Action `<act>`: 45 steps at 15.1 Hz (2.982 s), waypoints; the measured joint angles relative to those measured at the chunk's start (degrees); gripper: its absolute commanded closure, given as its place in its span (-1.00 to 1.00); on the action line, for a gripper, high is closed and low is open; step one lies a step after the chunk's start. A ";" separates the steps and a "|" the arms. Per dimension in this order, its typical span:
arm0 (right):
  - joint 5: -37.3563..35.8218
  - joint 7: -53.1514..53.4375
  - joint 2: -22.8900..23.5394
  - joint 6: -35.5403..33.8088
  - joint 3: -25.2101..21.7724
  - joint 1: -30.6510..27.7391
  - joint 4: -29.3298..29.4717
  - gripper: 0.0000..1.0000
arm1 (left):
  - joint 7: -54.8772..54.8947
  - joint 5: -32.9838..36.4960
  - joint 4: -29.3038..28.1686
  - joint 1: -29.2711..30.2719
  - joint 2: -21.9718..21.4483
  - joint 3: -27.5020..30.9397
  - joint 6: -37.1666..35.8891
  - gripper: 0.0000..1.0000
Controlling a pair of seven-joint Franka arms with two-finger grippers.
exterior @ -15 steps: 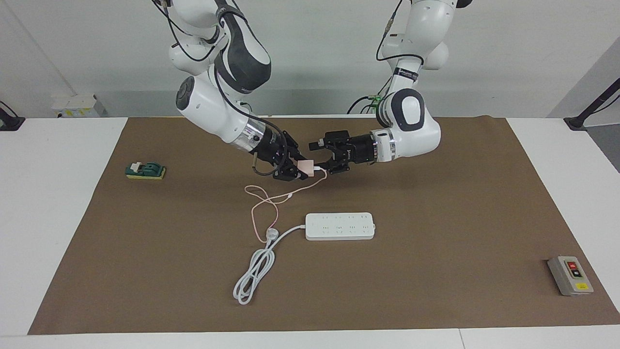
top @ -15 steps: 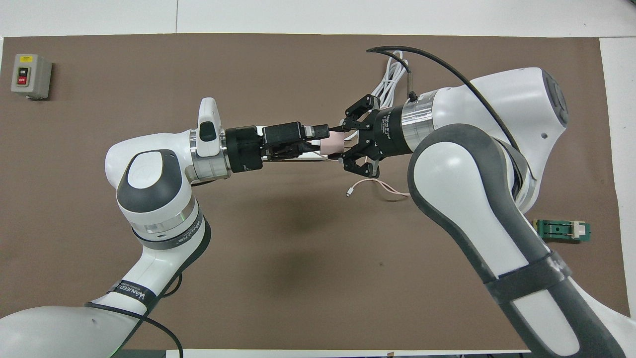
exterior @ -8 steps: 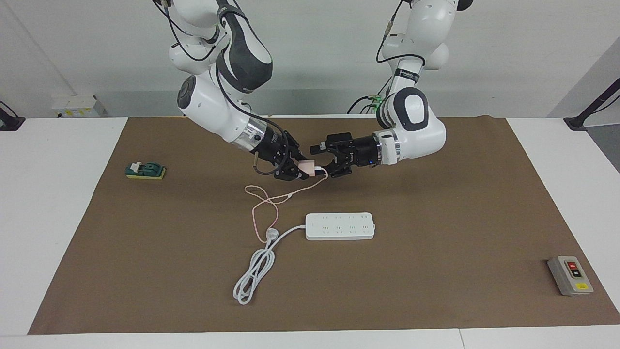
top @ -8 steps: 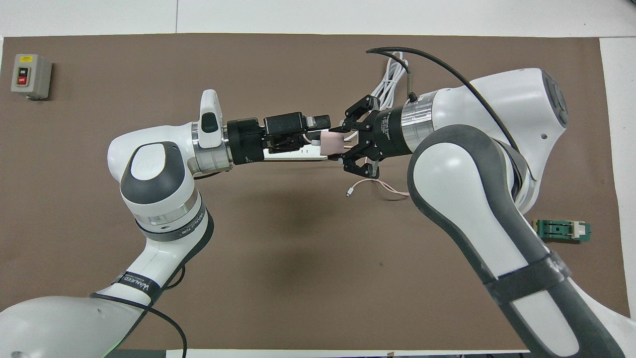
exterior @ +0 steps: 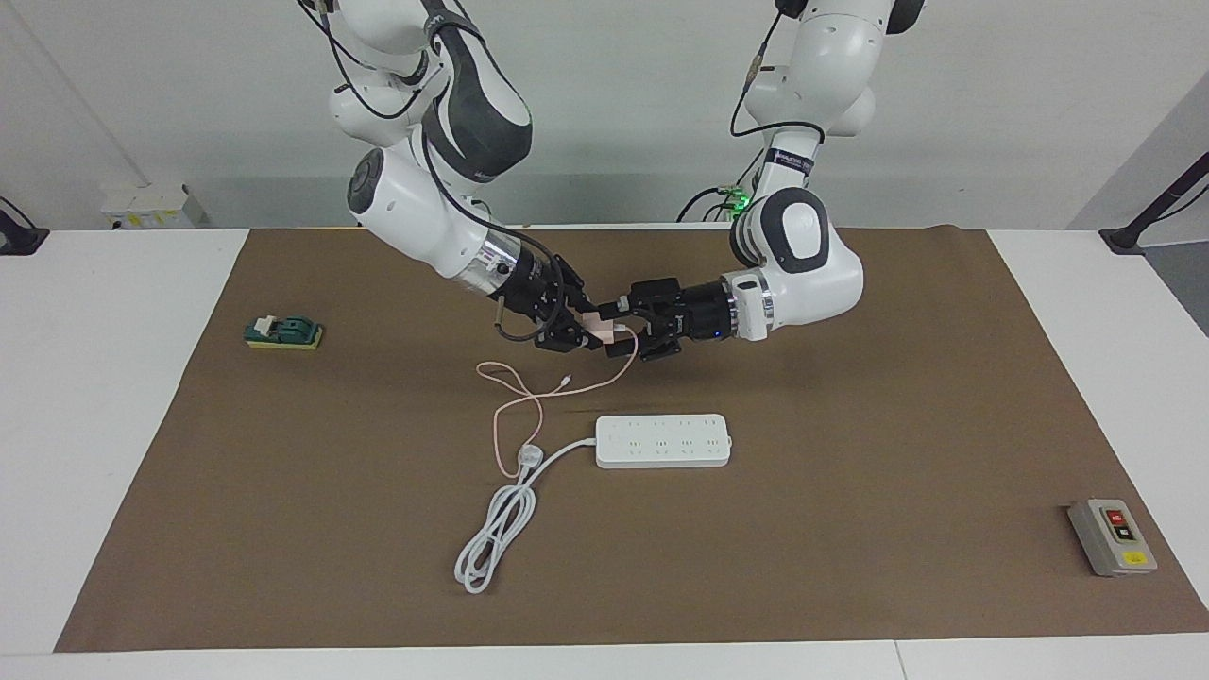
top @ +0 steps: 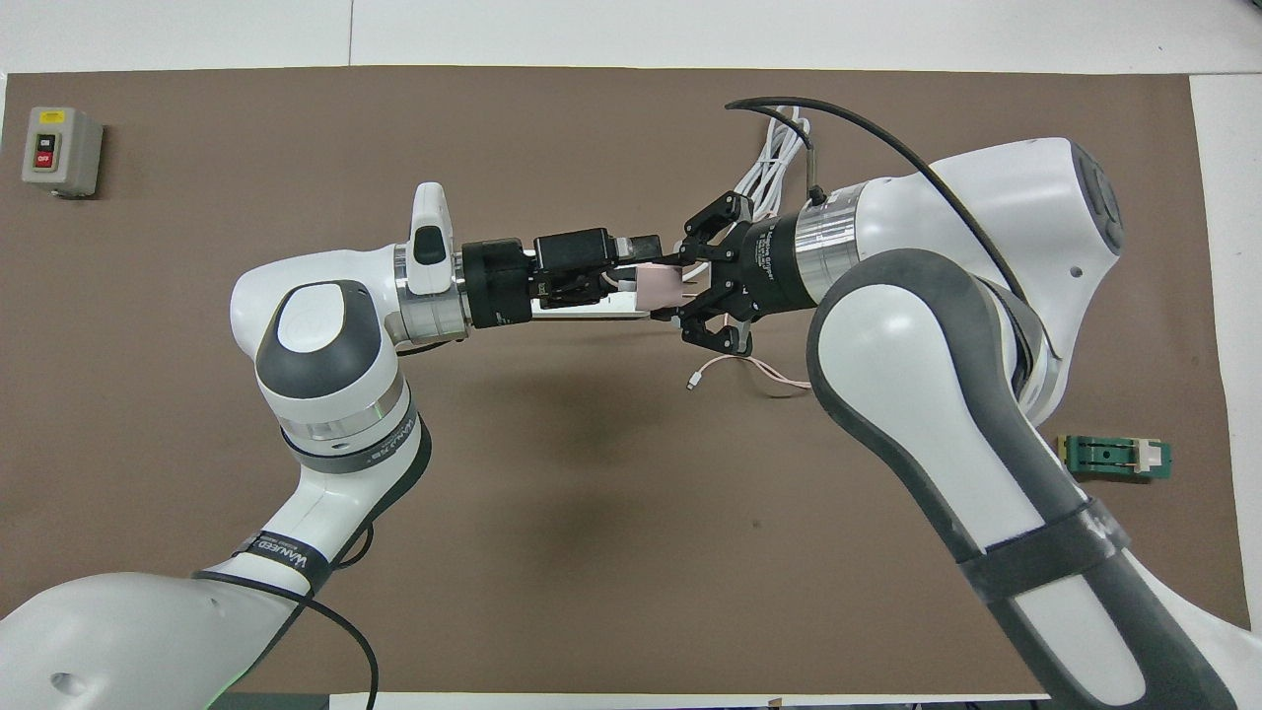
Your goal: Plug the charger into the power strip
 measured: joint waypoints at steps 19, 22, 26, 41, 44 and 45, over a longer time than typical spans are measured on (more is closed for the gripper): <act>0.00 0.00 0.00 0.04 0.00 0.00 -0.04 1.00 | 4.08 0.06 -0.56 1.16 1.48 -0.02 -5.03 -0.94; 0.00 0.00 0.00 0.04 0.00 0.00 -0.06 1.00 | 4.18 0.06 -0.56 0.97 1.48 -0.10 -5.08 -0.94; 0.00 0.00 0.00 0.04 0.00 0.00 -0.07 1.00 | 4.22 0.06 -0.56 0.92 1.48 -0.10 -5.09 -0.90; -0.02 -0.13 -0.10 1.46 0.02 0.20 -0.24 1.00 | 5.29 1.55 -0.59 0.96 1.55 0.06 -5.60 1.00; -0.02 -0.13 -0.10 1.47 0.02 0.21 -0.24 0.42 | 5.29 1.55 -0.59 0.96 1.55 0.06 -5.61 1.00; -0.02 -0.13 -0.10 1.48 0.02 0.21 -0.25 -0.27 | 5.29 1.55 -0.59 0.97 1.55 0.06 -5.61 1.00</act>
